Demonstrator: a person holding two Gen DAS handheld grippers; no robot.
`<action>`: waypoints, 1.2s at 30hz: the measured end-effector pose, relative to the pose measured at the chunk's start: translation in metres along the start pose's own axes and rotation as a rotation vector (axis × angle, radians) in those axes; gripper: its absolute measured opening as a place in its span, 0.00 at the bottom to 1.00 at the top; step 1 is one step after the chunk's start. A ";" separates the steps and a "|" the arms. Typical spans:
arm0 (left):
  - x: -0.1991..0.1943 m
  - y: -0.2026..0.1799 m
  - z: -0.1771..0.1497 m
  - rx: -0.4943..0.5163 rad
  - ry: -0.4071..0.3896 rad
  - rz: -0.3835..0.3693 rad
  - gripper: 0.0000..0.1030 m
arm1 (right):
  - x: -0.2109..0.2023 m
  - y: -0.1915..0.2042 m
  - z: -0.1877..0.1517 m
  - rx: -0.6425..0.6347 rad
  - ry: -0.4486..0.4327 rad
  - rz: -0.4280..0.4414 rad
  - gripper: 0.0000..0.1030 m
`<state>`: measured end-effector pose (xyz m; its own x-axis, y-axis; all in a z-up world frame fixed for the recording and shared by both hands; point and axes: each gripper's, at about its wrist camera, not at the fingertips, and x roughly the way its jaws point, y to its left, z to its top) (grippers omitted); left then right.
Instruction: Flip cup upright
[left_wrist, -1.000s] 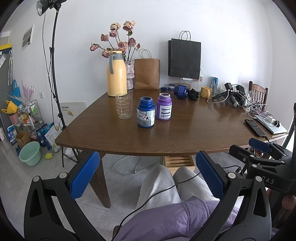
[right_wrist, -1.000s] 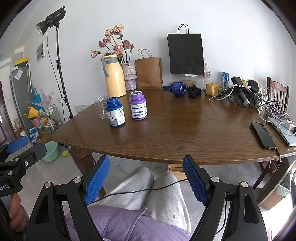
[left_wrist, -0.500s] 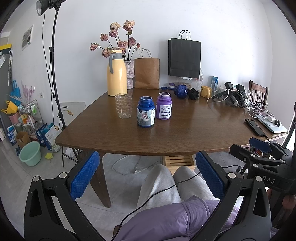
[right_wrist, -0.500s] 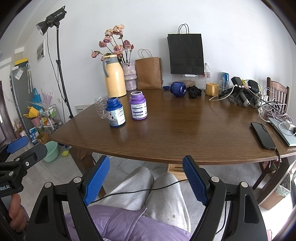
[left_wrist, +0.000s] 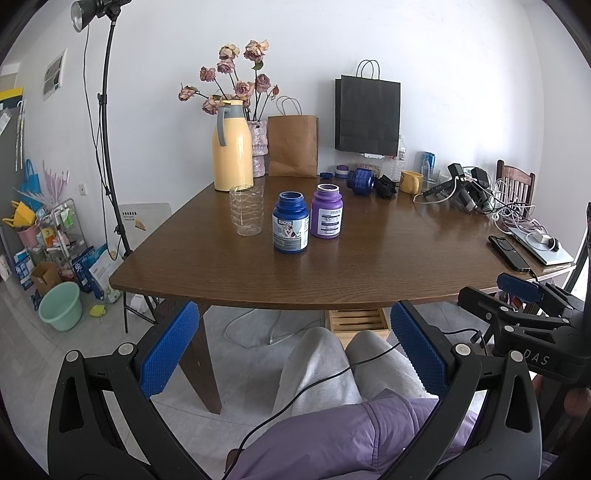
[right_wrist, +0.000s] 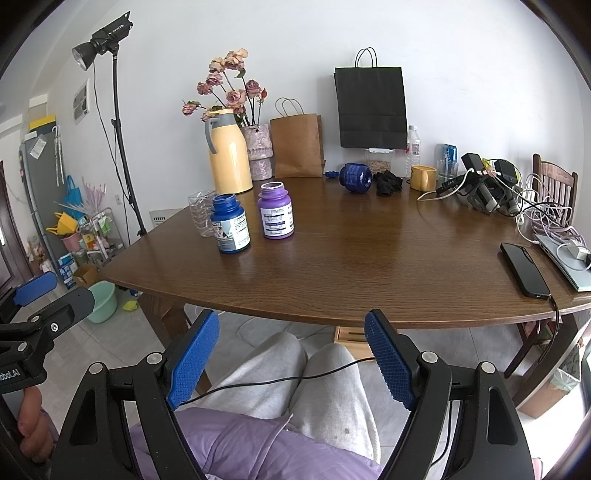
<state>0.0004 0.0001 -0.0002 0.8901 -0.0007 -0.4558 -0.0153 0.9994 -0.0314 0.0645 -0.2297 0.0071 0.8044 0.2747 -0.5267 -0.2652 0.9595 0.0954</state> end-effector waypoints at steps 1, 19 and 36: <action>0.000 0.000 0.000 0.000 0.000 0.000 1.00 | 0.000 0.000 0.000 0.000 0.000 0.000 0.82; 0.001 -0.001 -0.001 0.000 0.007 -0.005 1.00 | 0.000 0.000 0.001 0.000 -0.001 0.001 0.82; 0.147 -0.037 0.097 0.113 -0.009 -0.115 1.00 | 0.094 -0.066 0.075 -0.030 0.004 -0.059 0.82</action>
<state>0.1755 -0.0337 0.0204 0.8870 -0.1152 -0.4471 0.1377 0.9903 0.0180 0.1974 -0.2625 0.0149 0.8168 0.2174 -0.5344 -0.2334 0.9716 0.0384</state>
